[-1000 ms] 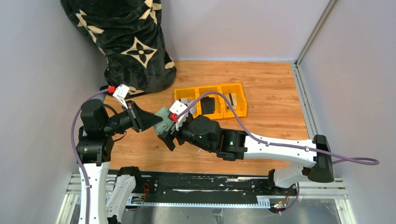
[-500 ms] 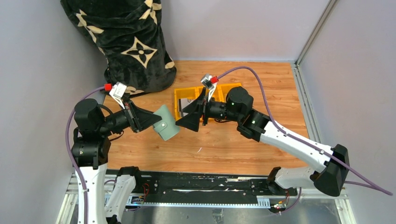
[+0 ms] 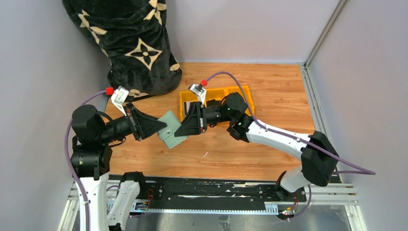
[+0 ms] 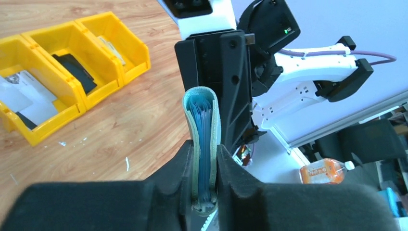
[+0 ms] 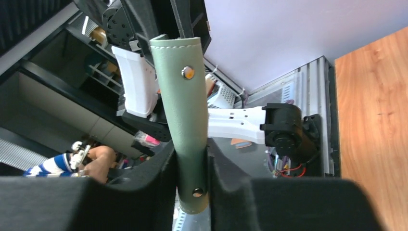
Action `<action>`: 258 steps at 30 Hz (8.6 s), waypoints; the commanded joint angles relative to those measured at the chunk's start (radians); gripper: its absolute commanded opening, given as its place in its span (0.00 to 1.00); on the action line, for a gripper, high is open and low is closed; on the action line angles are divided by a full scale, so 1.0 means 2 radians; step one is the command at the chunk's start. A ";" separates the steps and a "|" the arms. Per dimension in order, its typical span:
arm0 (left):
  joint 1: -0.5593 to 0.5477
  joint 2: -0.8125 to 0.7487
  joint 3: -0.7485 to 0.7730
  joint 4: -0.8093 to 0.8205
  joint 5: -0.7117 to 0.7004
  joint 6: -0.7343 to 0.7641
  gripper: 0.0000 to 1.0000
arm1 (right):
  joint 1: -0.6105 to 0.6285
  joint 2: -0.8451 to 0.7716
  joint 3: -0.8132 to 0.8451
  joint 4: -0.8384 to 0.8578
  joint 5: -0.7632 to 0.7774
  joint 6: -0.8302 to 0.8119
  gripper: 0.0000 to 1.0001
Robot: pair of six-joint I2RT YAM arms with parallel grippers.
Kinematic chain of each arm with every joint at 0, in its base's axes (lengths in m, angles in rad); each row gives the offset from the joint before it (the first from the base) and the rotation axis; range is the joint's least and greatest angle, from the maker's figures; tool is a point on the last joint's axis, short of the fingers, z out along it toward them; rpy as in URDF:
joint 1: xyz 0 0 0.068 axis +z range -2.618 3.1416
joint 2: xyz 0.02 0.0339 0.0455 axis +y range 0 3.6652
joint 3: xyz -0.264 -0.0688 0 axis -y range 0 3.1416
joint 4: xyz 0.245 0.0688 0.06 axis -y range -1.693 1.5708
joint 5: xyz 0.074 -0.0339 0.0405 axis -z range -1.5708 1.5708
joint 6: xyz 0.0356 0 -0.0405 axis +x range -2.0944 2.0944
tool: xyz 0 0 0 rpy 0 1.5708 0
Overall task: Take the credit cards out of the card holder
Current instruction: Open the card holder.
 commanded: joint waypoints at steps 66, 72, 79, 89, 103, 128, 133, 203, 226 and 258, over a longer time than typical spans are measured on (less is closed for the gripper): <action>-0.002 -0.055 -0.063 0.005 0.011 -0.020 0.12 | 0.038 0.052 0.402 -0.705 0.081 -0.499 0.54; -0.001 -0.048 -0.051 0.009 -0.106 -0.042 0.00 | 0.038 -0.032 0.294 -0.589 0.252 -0.415 0.70; -0.002 -0.052 -0.057 0.018 -0.179 -0.074 0.00 | 0.090 -0.088 0.210 -0.501 0.384 -0.345 0.72; -0.001 -0.068 -0.063 0.031 -0.178 -0.086 0.00 | 0.115 -0.019 0.224 -0.449 0.370 -0.279 0.67; -0.001 -0.070 -0.058 0.059 -0.161 -0.123 0.00 | 0.115 -0.012 0.186 -0.408 0.329 -0.226 0.58; -0.002 -0.078 -0.065 0.068 -0.188 -0.129 0.00 | 0.100 -0.033 0.113 -0.232 0.199 -0.112 0.08; -0.001 -0.073 -0.063 0.070 -0.187 -0.128 0.00 | 0.102 -0.051 0.096 -0.269 0.166 -0.126 0.33; -0.001 -0.112 -0.120 0.080 0.012 -0.005 0.89 | 0.029 -0.046 0.192 -0.355 0.111 -0.266 0.00; -0.002 -0.085 -0.078 0.004 -0.040 0.097 0.00 | 0.005 -0.096 0.089 -0.241 0.081 -0.193 0.00; -0.001 -0.076 -0.038 0.001 -0.135 0.319 0.00 | 0.003 -0.075 0.071 -0.312 0.130 -0.248 0.72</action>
